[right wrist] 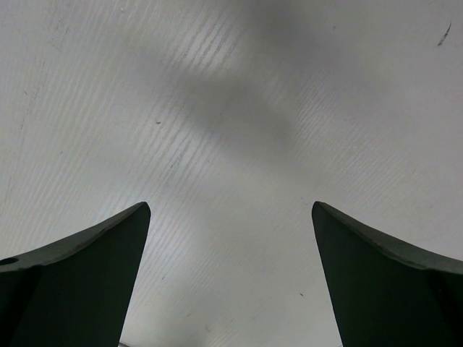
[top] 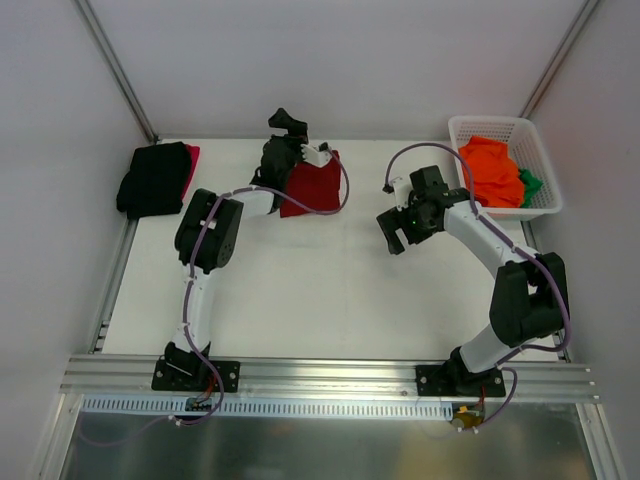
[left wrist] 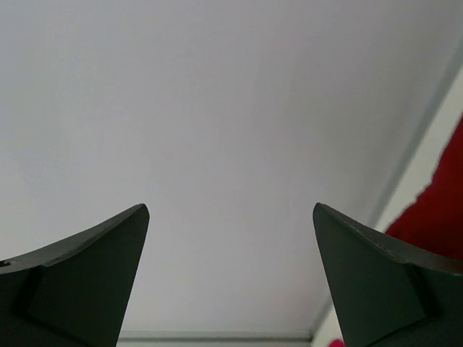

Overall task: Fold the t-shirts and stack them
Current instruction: Fold the tshirt

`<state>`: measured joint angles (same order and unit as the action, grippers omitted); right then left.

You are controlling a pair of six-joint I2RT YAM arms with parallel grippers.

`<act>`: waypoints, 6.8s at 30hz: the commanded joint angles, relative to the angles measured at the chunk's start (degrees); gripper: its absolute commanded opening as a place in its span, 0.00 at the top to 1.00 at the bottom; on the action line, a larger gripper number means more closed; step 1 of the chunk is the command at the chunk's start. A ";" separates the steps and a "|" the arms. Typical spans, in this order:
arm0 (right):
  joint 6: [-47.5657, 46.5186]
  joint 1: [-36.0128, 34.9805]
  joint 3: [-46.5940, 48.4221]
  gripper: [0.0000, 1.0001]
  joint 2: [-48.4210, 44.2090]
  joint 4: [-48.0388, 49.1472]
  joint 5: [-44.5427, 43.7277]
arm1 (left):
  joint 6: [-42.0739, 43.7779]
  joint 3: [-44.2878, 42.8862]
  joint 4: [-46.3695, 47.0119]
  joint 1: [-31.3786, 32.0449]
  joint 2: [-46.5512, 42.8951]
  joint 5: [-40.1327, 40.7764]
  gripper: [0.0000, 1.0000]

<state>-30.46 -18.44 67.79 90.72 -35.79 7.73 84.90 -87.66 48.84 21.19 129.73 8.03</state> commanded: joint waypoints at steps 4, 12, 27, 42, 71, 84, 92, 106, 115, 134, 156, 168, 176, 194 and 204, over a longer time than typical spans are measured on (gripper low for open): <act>0.31 -0.46 0.24 0.01 -0.98 -0.07 -0.87 | 11.33 4.16 18.49 2.36 0.68 -0.04 0.01; 0.31 -0.37 -0.02 0.01 -1.33 -0.07 -0.52 | 12.39 4.17 -3.88 1.49 10.62 8.29 0.01; 0.40 -0.46 0.06 0.01 -1.25 -0.07 -0.17 | 3.27 -1.45 -5.32 1.92 10.64 14.90 0.01; 0.40 -0.46 0.15 0.01 -0.81 -0.07 -0.52 | -0.53 -3.23 4.33 9.56 -0.97 13.33 0.01; 0.40 -0.28 -0.29 0.01 -2.48 -0.16 -0.52 | -3.69 -2.33 -10.87 12.65 6.68 15.08 0.01; 0.40 -0.02 -0.11 0.01 -2.21 -0.24 -0.17 | -1.32 -8.49 -9.03 4.14 -1.42 15.08 0.01; 0.49 -0.02 -0.20 0.01 -2.12 -0.24 0.10 | 2.71 -18.04 -8.67 -2.90 12.69 15.08 0.01; 0.58 0.24 -0.11 0.01 -2.83 -0.33 0.62 | 12.21 -17.28 -7.81 -3.70 22.40 16.40 0.01; 0.75 0.24 -0.20 0.01 -2.91 -0.42 0.62 | 4.48 -26.95 -9.48 -1.86 15.38 18.07 0.01; 0.75 1.03 -0.20 0.01 -3.88 -0.42 -0.52 | 6.33 -22.55 -4.00 9.84 19.48 15.35 0.01; 0.22 4.19 7.59 0.01 -4.68 -4.10 6.14 | -49.82 -19.31 -55.67 6.24 -16.77 3.05 0.01; 14.80 16.85 34.58 0.01 29.31 -9.82 35.50 | -75.93 -4.29 -76.17 -10.38 -22.96 -33.13 0.02; 22.20 15.80 47.52 0.01 41.55 -4.81 38.25 | -88.05 -10.24 -76.79 -15.21 -7.58 -53.55 0.05; 29.89 15.18 42.08 0.01 39.71 12.39 42.27 | -94.11 -11.22 -71.26 -19.68 -0.98 -55.40 0.01; 40.83 15.71 38.30 0.01 44.64 25.50 45.27 | -114.61 -15.16 -59.39 -27.43 9.48 -66.22 0.07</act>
<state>7.07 -2.96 106.98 134.54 -14.55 50.52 -23.20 -100.73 -13.98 -5.15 135.66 -57.25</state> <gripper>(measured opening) 0.993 0.932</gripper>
